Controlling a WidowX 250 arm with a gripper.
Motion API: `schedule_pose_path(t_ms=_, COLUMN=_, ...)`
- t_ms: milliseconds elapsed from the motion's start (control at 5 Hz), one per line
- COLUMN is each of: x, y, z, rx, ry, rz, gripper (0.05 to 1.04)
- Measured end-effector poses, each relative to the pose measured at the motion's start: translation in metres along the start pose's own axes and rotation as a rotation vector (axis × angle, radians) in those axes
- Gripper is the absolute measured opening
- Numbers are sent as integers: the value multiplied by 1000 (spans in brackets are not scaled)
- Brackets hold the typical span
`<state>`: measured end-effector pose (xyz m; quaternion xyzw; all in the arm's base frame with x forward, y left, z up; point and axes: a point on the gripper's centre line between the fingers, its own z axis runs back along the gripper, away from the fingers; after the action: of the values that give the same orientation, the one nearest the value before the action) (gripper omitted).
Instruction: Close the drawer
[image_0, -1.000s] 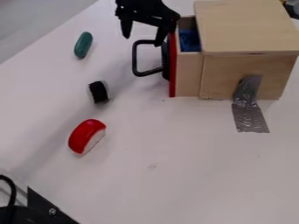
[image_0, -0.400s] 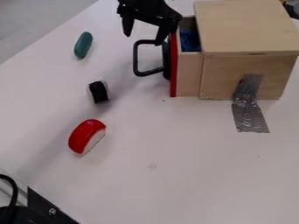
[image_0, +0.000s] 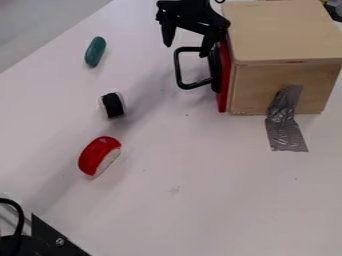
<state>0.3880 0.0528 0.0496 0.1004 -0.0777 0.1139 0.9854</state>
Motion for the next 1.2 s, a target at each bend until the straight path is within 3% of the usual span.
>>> schedule_pose_path(t_ms=200, x=3, y=-4, z=-1, rx=-29, ry=26, rz=-26, gripper=989)
schedule_pose_path(t_ms=800, x=10, y=4, z=-17, rx=-247, ry=200, rz=-1, gripper=991)
schedule_pose_path(t_ms=1200, x=13, y=12, z=-20, rx=-258, ry=224, rz=13, gripper=995)
